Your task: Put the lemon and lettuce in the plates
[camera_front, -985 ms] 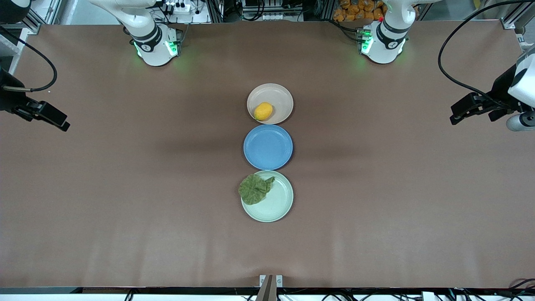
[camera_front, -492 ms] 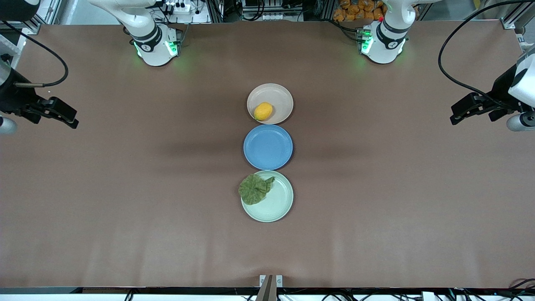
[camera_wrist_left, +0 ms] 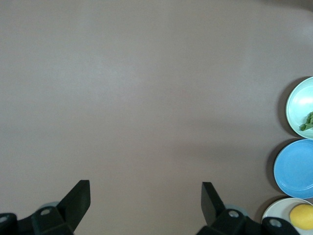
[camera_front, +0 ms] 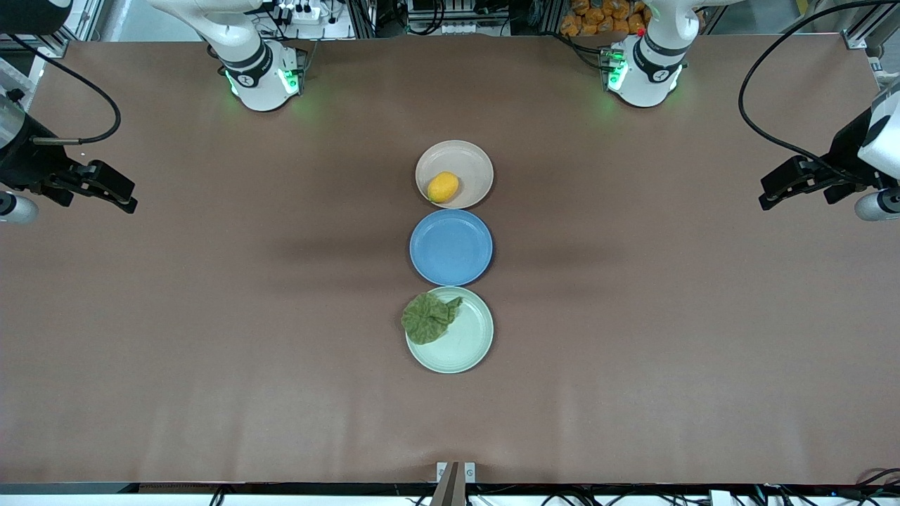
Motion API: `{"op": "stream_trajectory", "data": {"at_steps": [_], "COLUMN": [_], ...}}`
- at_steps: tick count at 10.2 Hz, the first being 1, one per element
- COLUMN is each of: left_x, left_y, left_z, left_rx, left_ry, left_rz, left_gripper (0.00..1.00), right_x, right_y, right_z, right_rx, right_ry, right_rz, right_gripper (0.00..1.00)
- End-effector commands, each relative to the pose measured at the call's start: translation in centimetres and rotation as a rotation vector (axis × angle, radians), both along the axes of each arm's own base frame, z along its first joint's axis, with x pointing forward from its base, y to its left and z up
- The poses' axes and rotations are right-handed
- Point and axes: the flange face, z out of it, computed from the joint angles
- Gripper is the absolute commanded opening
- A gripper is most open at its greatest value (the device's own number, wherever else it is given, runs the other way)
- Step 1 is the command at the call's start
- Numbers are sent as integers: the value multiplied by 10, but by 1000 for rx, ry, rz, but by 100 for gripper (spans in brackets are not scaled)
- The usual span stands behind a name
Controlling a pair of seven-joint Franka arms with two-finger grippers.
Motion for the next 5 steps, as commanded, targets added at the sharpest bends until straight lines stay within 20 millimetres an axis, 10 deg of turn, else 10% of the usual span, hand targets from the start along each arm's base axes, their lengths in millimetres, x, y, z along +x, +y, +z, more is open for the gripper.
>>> {"op": "stream_trajectory", "data": {"at_steps": [1, 5], "left_x": [-7, -8], "left_y": [4, -1], "left_z": [6, 7], "left_rx": [3, 7], "left_ry": [0, -1], "left_rz": [-7, -14], "left_gripper": [100, 100], "right_x": [-5, -9], "right_y": [-4, -1], "right_z": [3, 5], "right_rx": [0, -3], "right_ry": [5, 15], "right_rz": [7, 73], "right_gripper": [100, 100]}}
